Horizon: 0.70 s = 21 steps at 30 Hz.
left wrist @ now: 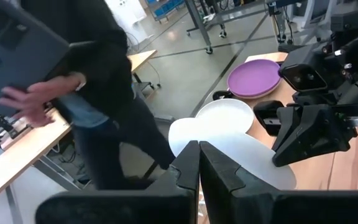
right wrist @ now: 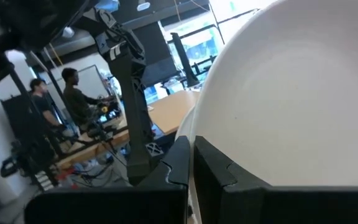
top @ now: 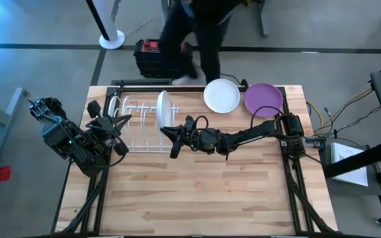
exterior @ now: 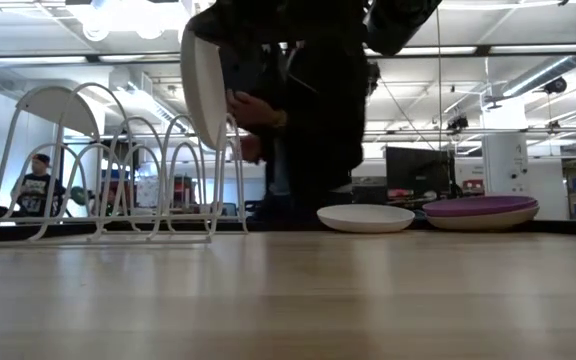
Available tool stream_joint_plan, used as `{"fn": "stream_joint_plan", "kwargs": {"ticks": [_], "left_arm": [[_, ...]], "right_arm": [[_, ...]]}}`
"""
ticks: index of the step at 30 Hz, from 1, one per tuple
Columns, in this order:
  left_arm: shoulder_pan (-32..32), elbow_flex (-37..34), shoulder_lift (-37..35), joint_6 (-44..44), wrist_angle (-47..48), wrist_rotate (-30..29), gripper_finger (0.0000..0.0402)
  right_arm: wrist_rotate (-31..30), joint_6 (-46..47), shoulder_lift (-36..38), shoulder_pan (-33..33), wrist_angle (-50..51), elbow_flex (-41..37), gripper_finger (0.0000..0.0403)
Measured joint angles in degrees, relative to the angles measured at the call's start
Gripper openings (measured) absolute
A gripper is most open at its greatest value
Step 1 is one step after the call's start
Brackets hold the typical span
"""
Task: Sort dishes
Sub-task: Put the white plate into the white dish rack
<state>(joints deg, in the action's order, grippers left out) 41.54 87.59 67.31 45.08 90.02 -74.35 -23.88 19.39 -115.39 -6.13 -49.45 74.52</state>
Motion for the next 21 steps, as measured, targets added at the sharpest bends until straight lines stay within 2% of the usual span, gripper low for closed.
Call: {"fn": "stream_joint_plan", "kwargs": {"ticks": [10,21], "left_arm": [[0.0,0.0,0.0,0.5,-0.2,0.0,0.0000],[0.0,0.0,0.0,0.9,-0.5,0.0,0.0000]], "right_arm": [[0.0,3.5,0.0,0.0,2.6,0.0,0.0000],[0.1,-0.1,-1.3,0.0,1.2,0.0,0.0000]]}}
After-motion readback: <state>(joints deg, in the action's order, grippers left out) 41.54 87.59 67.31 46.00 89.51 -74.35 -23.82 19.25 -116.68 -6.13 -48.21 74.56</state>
